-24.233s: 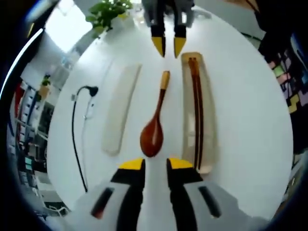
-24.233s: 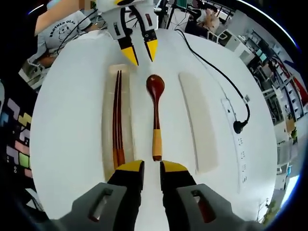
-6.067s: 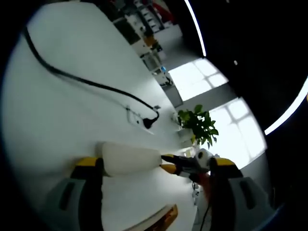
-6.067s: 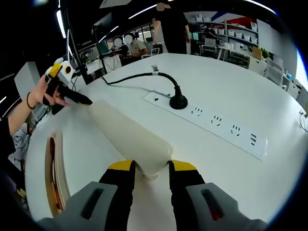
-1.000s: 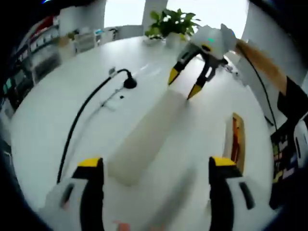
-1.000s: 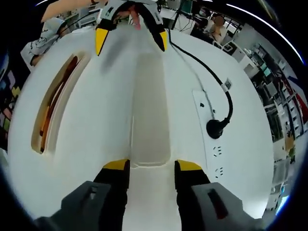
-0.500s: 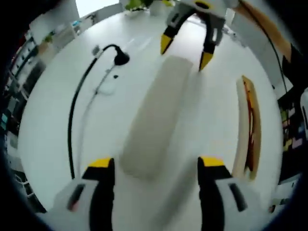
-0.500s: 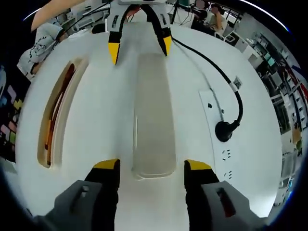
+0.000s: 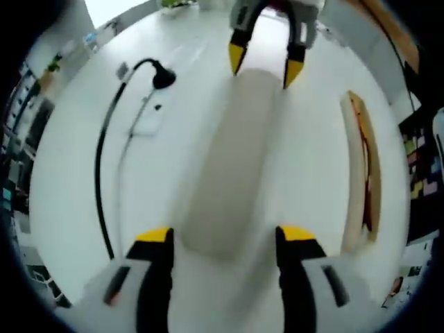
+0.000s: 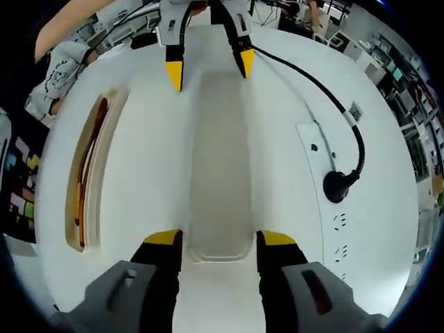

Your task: Arrange the utensils inside the cutlery case until each visible utensil rests in its matching compartment.

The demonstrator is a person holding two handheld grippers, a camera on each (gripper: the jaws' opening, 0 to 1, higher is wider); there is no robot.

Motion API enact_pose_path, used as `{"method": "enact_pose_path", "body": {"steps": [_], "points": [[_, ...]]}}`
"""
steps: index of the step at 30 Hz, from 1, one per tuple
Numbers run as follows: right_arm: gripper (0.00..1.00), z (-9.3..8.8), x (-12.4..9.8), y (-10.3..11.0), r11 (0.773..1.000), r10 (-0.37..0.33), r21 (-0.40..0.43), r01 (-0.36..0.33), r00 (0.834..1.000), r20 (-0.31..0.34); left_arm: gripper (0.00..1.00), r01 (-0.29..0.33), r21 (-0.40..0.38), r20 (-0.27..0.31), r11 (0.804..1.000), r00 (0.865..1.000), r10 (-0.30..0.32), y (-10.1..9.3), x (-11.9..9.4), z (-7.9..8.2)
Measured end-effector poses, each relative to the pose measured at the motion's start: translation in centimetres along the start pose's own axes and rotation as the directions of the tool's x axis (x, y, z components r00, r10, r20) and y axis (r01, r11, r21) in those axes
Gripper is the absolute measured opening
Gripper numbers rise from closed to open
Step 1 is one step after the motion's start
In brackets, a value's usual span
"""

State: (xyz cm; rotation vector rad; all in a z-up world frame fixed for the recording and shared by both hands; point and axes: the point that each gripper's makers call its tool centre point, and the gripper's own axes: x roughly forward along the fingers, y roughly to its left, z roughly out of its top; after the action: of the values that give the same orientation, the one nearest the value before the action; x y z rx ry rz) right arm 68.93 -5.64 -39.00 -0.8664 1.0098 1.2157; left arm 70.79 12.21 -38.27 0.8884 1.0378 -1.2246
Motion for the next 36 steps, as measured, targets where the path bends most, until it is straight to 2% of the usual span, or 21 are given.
{"method": "enact_pose_path", "body": {"steps": [6,10,14,18,20,24,28,29,30,31,32,34,35,36], "points": [[0.44,0.1,0.2,0.0,1.0,-0.004,0.0,0.004,1.0,0.026,0.62,0.004,0.014,-0.035,1.0,0.999,-0.003,-0.1,0.1,0.1],[0.43,0.5,0.2,0.1,1.0,-0.003,0.0,0.003,1.0,0.022,0.61,0.006,0.027,-0.045,1.0,0.999,-0.005,-0.4,0.2,0.1],[0.37,0.8,0.1,0.3,1.0,-0.009,0.011,0.008,1.0,0.023,0.52,0.019,0.074,-0.041,0.997,0.999,-0.015,-1.2,0.1,0.4],[0.36,1.1,0.0,0.5,0.999,-0.01,-0.037,0.012,0.998,0.056,0.37,0.024,0.098,-0.058,0.995,0.998,-0.019,-2.3,0.0,0.6],[0.36,1.0,-0.2,0.6,0.999,-0.019,-0.031,0.022,0.997,0.078,0.37,0.011,0.111,-0.061,0.994,0.998,-0.004,-2.2,-0.2,0.4],[0.36,1.0,-0.5,0.6,0.998,-0.063,-0.006,0.064,0.988,0.14,0.37,0.003,0.109,0.021,0.994,1.0,-0.005,-1.7,-0.5,0.4],[0.36,1.1,-0.7,0.8,0.995,-0.097,0.004,0.098,0.98,0.172,0.36,-0.036,0.122,0.063,0.992,0.998,0.028,-1.7,-0.6,0.4],[0.35,1.1,-0.7,0.9,0.994,-0.107,0.002,0.108,0.979,0.175,0.36,-0.059,0.139,0.064,0.989,0.997,0.051,-1.7,-0.7,0.5],[0.35,1.2,-0.8,1.0,0.993,-0.118,-0.001,0.12,0.978,0.174,0.35,-0.086,0.171,0.056,0.982,0.995,0.078,-2.6,-0.6,0.8],[0.35,1.2,-0.8,1.0,0.992,-0.126,0.002,0.127,0.977,0.172,0.35,-0.097,0.154,0.039,0.983,0.995,0.092,-3.0,-0.6,0.8],[0.35,1.3,-0.8,1.0,0.991,-0.131,0.005,0.132,0.977,0.171,0.34,-0.111,0.171,0.025,0.979,0.994,0.108,-4.1,-0.4,1.1],[0.35,1.3,-0.9,1.0,0.99,-0.137,0.012,0.137,0.976,0.166,0.29,-0.147,0.257,0.014,0.955,0.989,0.149,-4.4,-0.2,1.8],[0.35,1.2,-0.9,0.9,0.99,-0.142,0.011,0.142,0.976,0.165,0.25,-0.143,0.316,-0.036,0.938,0.986,0.162,-4.8,-0.2,1.5],[0.35,1.2,-0.9,0.9,0.989,-0.144,0.015,0.144,0.976,0.165,0.24,-0.146,0.325,-0.042,0.935,0.985,0.168,-5.5,0.1,1.8]]}}
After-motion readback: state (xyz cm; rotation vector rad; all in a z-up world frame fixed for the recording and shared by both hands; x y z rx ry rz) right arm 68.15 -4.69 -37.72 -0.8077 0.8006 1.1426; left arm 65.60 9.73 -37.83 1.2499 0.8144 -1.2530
